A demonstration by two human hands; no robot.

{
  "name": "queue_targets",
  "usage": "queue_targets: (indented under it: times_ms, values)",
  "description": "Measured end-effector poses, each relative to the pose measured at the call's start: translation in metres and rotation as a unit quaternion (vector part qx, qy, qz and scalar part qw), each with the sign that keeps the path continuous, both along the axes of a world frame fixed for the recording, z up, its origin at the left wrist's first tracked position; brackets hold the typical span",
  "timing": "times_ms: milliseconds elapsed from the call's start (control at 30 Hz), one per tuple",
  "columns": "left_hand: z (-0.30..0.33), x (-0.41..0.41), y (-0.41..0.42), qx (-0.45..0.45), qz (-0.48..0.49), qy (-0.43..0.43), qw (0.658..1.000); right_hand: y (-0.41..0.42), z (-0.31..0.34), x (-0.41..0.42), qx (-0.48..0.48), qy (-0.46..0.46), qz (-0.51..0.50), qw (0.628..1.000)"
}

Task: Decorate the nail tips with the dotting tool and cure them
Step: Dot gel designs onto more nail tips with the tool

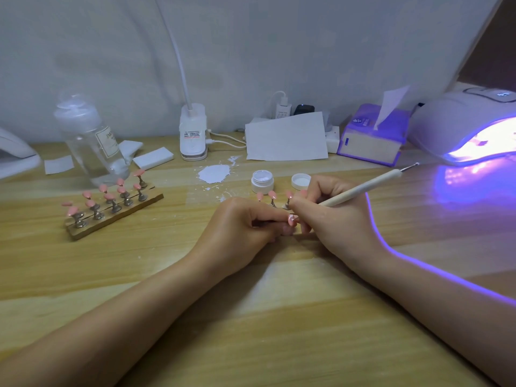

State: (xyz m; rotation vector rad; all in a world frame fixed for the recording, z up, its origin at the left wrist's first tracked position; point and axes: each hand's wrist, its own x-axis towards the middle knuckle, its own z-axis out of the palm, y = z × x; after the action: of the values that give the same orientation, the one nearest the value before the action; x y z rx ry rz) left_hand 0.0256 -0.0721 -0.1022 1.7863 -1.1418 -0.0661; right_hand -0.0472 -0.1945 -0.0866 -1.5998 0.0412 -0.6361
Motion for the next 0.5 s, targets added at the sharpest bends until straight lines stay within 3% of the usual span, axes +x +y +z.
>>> queue_targets:
  times_ms: [500]
  values:
    - [-0.0012,0.0009,-0.0002,-0.006,0.004,0.019,1.0,-0.0019,-0.0036,0.0015,-0.004,0.005,-0.017,1.0]
